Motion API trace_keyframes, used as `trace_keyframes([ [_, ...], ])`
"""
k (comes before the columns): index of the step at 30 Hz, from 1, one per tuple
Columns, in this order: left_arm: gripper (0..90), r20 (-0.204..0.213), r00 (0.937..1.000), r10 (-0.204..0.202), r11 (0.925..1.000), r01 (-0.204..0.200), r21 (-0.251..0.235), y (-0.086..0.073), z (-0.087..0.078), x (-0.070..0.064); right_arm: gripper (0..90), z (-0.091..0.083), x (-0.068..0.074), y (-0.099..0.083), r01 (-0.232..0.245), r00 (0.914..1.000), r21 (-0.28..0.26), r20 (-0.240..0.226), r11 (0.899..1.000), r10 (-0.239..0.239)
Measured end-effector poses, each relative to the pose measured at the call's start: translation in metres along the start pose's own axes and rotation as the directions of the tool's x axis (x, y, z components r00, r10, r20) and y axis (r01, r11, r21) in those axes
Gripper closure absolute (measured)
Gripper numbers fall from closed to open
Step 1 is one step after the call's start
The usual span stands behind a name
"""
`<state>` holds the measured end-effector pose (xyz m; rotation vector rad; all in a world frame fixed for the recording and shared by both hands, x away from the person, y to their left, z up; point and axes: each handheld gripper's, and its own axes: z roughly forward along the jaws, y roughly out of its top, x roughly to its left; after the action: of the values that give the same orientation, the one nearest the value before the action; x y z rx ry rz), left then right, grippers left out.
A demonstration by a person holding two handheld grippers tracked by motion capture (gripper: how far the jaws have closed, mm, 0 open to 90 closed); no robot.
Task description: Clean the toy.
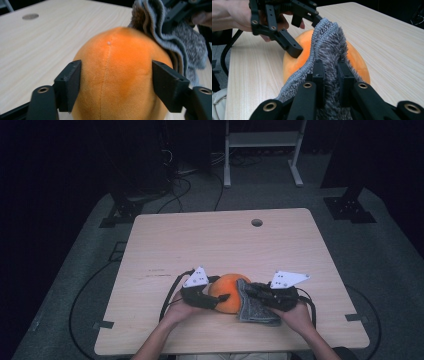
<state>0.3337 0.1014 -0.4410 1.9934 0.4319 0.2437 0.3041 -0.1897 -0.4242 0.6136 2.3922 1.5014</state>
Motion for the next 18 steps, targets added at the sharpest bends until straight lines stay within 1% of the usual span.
trace_keyframes([
  [1, 29.1, 0.006, 1.0, -0.001, 1.0, 0.001, 0.005, -0.005, -0.003, 0.001, 79.1, 0.001, -0.001, -0.002, -0.01, 0.9999, 0.006, -0.004, 1.0, 0.01],
  [2, 29.4, 0.009, 1.0, -0.002, 0.9999, 0.002, 0.015, -0.006, -0.004, 0.002, 79.1, 0.001, -0.003, -0.005, -0.022, 0.9997, 0.009, -0.006, 1.0, 0.022],
  [3, 29.5, 0.009, 1.0, -0.002, 0.9999, 0.002, 0.015, -0.006, -0.004, 0.002, 79.1, 0.001, -0.003, -0.005, -0.022, 0.9997, 0.009, -0.006, 1.0, 0.022],
  [4, 29.4, 0.012, 0.9998, -0.018, 0.9997, 0.017, 0.017, -0.007, -0.005, 0.004, 79.1, 0.001, -0.005, -0.009, -0.036, 0.999, 0.043, 0.027, 0.998, 0.035],
  [5, 29.3, 0.012, 0.9998, -0.018, 0.9997, 0.017, 0.017, -0.007, -0.005, 0.004, 79.1, 0.001, -0.005, -0.009, -0.036, 0.999, 0.043, 0.027, 0.998, 0.035],
  [6, 29.1, 0.01, 0.9997, -0.022, 0.9996, 0.022, 0.02, -0.008, -0.006, 0.005, 79.2, -0.001, -0.009, -0.014, -0.062, 0.997, 0.071, 0.051, 0.996, 0.059],
  [7, 29.1, 0.009, 0.9997, -0.022, 0.9995, 0.022, 0.023, -0.008, -0.006, 0.005, 79.2, -0.002, -0.01, -0.016, -0.075, 0.9957, 0.085, 0.06, 0.993, 0.07],
  [8, 29.0, 0.007, 0.9998, -0.018, 0.9995, 0.018, 0.026, -0.008, -0.006, 0.005, 79.2, -0.002, -0.011, -0.016, -0.079, 0.9953, 0.09, 0.063, 0.993, 0.073],
  [9, 29.0, 0.007, 0.9998, -0.018, 0.9995, 0.018, 0.026, -0.008, -0.006, 0.005, 79.2, -0.003, -0.011, -0.016, -0.086, 0.9951, 0.083, 0.056, 0.993, 0.081],
  [11, 29.4, 0.006, 0.9997, -0.022, 0.9994, 0.021, 0.025, -0.01, -0.006, 0.006, 79.1, -0.005, -0.009, -0.014, -0.083, 0.996, 0.046, 0.036, 0.995, 0.082],
  [13, 29.5, 0.009, 0.9996, -0.027, 0.9994, 0.027, 0.019, -0.01, -0.005, 0.007, 78.7, -0.005, -0.005, -0.008, -0.071, 0.9974, -0.01, -0.013, 0.997, 0.071],
  [14, 29.7, 0.009, 0.9997, -0.022, 0.9996, 0.022, 0.017, -0.01, -0.004, 0.007, 78.7, -0.003, -0.003, -0.005, -0.064, 0.9978, -0.027, -0.023, 0.998, 0.063],
  [15, 29.9, 0.009, 0.9997, -0.022, 0.9996, 0.022, 0.017, -0.01, -0.004, 0.007, 78.7, -0.003, -0.003, -0.005, -0.064, 0.9978, -0.027, -0.023, 0.998, 0.063],
  [16, 29.9, 0.007, 0.9998, -0.018, 0.9997, 0.018, 0.019, -0.01, -0.004, 0.006, 78.7, 0.0, -0.002, -0.003, -0.055, 0.9981, -0.028, -0.027, 0.998, 0.054],
  [17, 30.0, 0.008, 0.9997, -0.025, 0.9994, 0.025, 0.023, -0.011, -0.005, 0.007, 78.8, 0.006, -0.002, -0.002, -0.054, 0.9982, -0.022, -0.029, 0.998, 0.053],
  [18, 29.9, 0.008, 0.9997, -0.025, 0.9994, 0.025, 0.023, -0.011, -0.005, 0.007, 78.8, 0.006, -0.002, -0.002, -0.054, 0.9982, -0.022, -0.029, 0.998, 0.053],
])
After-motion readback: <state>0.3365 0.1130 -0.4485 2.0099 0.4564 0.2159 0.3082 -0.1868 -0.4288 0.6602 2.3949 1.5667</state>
